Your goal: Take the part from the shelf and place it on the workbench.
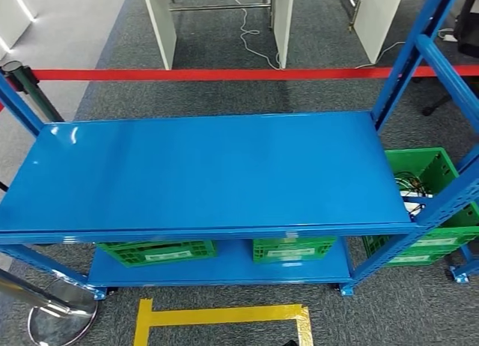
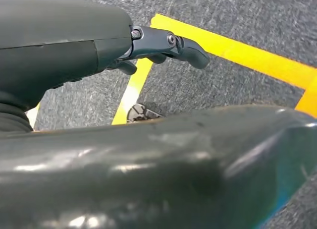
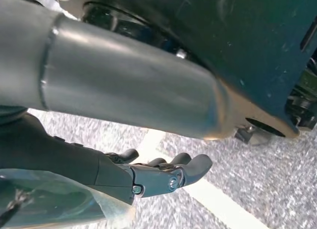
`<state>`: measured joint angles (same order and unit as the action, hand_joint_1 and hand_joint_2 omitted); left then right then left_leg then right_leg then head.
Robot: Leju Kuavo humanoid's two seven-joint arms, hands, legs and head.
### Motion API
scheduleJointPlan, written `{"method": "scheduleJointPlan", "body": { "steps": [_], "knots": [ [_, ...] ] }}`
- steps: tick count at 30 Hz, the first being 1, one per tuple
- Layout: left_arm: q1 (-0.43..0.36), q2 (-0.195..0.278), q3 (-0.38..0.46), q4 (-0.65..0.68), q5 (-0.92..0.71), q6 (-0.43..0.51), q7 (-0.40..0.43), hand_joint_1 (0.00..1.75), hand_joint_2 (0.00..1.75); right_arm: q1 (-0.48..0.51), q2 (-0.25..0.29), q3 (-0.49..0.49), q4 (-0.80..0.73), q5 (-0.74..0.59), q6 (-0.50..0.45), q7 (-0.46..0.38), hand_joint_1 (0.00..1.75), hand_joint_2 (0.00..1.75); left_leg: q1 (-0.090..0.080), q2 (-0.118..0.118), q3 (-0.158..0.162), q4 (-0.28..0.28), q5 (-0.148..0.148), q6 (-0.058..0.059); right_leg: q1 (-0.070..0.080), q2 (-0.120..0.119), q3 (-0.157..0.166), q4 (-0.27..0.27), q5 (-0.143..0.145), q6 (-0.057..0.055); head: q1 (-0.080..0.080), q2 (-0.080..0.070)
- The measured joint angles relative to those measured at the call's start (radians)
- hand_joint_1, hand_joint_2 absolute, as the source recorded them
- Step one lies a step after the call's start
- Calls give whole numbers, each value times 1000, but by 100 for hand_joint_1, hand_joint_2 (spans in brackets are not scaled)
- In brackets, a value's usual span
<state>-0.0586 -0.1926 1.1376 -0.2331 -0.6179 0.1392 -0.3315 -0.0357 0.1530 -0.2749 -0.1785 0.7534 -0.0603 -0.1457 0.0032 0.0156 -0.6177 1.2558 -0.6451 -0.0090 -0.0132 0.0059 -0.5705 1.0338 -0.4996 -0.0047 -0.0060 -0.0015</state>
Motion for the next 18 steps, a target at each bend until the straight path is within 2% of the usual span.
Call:
{"method": "scheduleJointPlan", "body": {
  "steps": [1,2,3,4,5,6,7,8,9,10,11,12,14,15,16,18],
  "knots": [
    [1,0,0,0,0,0,0,0,0,1,0,-1,0,0,0,0,0,0,1,-2,-24,45,-8,-1,0,13,1,0,0,0,0,0],
    [1,0,0,0,0,0,0,0,0,2,0,-2,0,0,0,0,0,0,1,-4,-33,54,5,1,0,27,2,0,0,0,0,0],
    [2,0,0,0,-1,0,0,0,0,2,0,-2,0,0,0,0,0,0,1,-7,-25,22,37,4,0,40,4,0,0,0,0,0],
    [2,0,0,0,-1,0,0,0,0,2,0,-3,0,0,0,0,0,0,1,-18,-1,-41,81,8,0,54,7,0,0,0,0,0],
    [2,1,0,0,-1,0,0,0,0,2,1,-3,0,0,0,0,0,0,2,-44,25,-108,117,12,0,66,8,0,0,1,0,0],
    [2,1,0,0,-2,0,0,0,44,0,1,-3,0,0,1,0,0,0,3,-69,47,-167,140,16,0,79,7,1,0,4,1,0],
    [2,2,0,0,-3,0,2,0,87,-1,2,-4,0,0,1,0,0,0,4,-89,61,-204,149,19,-1,90,3,0,2,9,1,0],
    [2,2,0,0,-3,0,3,0,131,-2,2,-5,0,0,1,0,0,0,3,-100,65,-219,147,21,-3,99,-2,-1,5,16,1,0],
    [1,2,0,0,-5,0,5,0,175,-1,2,-6,0,1,0,1,0,0,2,-93,66,-226,147,23,-5,109,-6,-4,8,25,0,0],
    [1,2,0,0,-6,1,7,0,175,1,2,-7,0,4,-3,3,0,0,4,-85,68,-232,150,27,-7,112,-10,-6,9,32,0,0],
    [0,2,0,0,-7,3,8,0,175,2,2,-8,0,9,-8,5,0,0,4,-78,69,-238,153,29,-6,102,-12,-4,5,37,2,0],
    [0,1,0,0,-7,4,11,0,175,3,2,-8,0,15,-13,11,0,0,5,-72,70,-243,154,28,-3,88,-9,-6,8,31,6,0],
    [0,0,0,0,-4,6,15,0,175,1,2,-9,0,21,-23,27,0,87,1,-64,70,-243,152,23,0,59,-6,-9,13,11,11,0],
    [-2,-1,0,0,-1,7,19,0,175,0,2,-10,0,17,-28,37,0,131,-1,-61,71,-241,152,22,0,58,-3,-17,21,1,11,0],
    [-3,-2,1,0,3,8,23,0,175,1,2,-11,0,11,-32,46,0,175,-2,-58,71,-240,152,24,-1,59,-3,-19,22,0,10,0],
    [-4,-1,-3,0,22,9,39,0,175,3,1,-13,-1,-5,-35,58,0,175,-4,-57,72,-239,154,27,-2,59,-2,-23,26,5,9,0]
  ]
}}
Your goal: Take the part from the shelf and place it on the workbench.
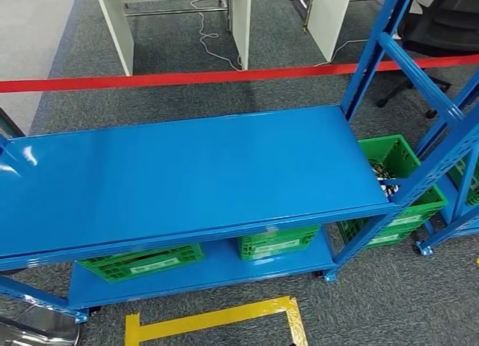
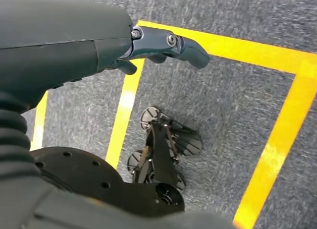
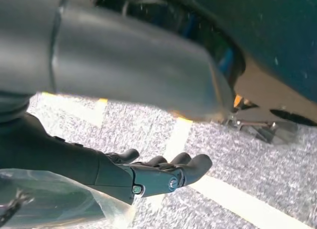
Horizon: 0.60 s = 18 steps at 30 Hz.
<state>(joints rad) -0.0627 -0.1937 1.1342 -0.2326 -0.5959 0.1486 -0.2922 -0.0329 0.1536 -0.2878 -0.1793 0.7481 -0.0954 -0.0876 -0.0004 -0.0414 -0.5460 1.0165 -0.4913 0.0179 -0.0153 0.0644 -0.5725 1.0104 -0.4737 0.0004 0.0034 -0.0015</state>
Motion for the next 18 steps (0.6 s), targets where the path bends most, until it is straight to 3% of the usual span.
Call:
{"method": "scheduleJointPlan", "body": {
  "steps": [2,4,6,18],
  "knots": [
    [6,5,-21,0,27,-2,18,0,87,3,-2,0,-4,-24,1,6,0,175,-2,0,0,1,0,2,-2,0,1,-3,2,11,0,0],
    [14,14,-55,0,54,-7,32,0,0,8,-5,2,-9,-56,3,11,0,87,-3,0,-1,1,1,4,-4,-1,1,-5,2,22,0,0],
    [22,24,-95,-1,82,-14,45,0,0,15,-9,7,-16,-90,7,15,0,0,-3,0,-1,1,1,6,-4,-1,1,-5,2,26,0,0],
    [78,79,-409,-33,252,-56,125,0,0,66,-50,78,-70,-307,34,39,0,0,0,0,-1,-2,1,5,-2,-1,-1,-4,2,27,-1,0]
  ]
}}
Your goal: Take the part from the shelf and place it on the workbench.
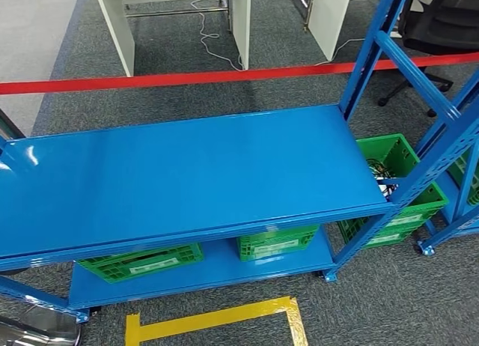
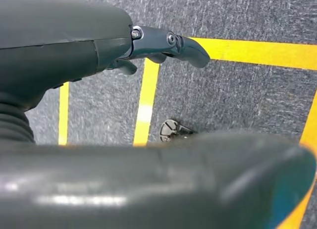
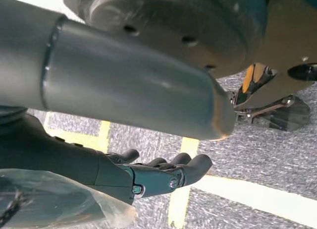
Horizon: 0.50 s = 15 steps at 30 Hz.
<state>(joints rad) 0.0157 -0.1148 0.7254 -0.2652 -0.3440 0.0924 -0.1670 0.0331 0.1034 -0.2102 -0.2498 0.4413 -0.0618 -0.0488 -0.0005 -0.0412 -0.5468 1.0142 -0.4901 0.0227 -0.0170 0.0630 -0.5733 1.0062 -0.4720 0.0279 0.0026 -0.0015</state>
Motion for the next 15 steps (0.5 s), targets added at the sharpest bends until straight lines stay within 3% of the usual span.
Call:
{"method": "scheduleJointPlan", "body": {
  "steps": [15],
  "knots": [
    [73,60,-409,-60,203,-52,96,0,0,65,-56,108,-76,-260,34,28,0,0,0,0,0,0,0,0,1,0,0,0,-1,-2,0,0]
  ]
}}
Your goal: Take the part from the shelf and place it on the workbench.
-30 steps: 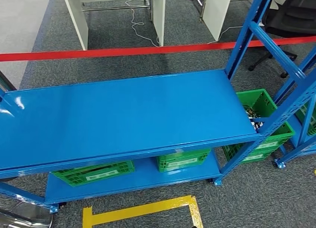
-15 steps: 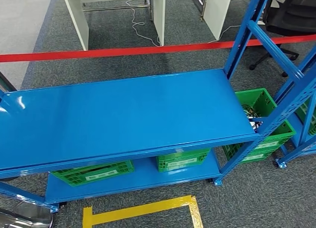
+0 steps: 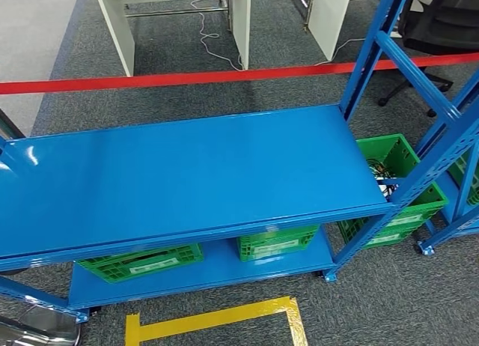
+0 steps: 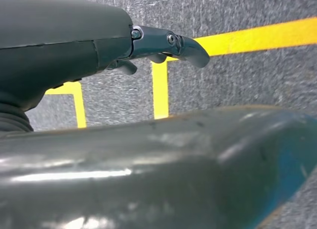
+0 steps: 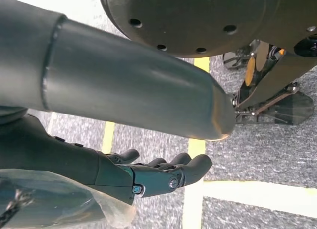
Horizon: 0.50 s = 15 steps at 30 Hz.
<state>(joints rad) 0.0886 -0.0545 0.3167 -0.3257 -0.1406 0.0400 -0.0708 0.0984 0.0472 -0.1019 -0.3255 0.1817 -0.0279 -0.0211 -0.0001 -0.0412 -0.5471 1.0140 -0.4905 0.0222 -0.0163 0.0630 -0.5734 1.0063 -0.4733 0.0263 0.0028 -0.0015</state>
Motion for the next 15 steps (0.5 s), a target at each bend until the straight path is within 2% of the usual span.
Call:
{"method": "scheduleJointPlan", "body": {
  "steps": [8,15],
  "knots": [
    [36,29,-203,-30,115,-30,55,0,0,31,-26,54,-36,-146,19,16,0,0,0,0,0,0,0,-1,0,0,0,0,0,0,0,0],
    [46,39,-272,-40,141,-36,69,0,0,41,-36,71,-49,-179,24,21,0,0,0,0,0,0,-1,-1,0,0,0,0,-1,0,0,0]
  ]
}}
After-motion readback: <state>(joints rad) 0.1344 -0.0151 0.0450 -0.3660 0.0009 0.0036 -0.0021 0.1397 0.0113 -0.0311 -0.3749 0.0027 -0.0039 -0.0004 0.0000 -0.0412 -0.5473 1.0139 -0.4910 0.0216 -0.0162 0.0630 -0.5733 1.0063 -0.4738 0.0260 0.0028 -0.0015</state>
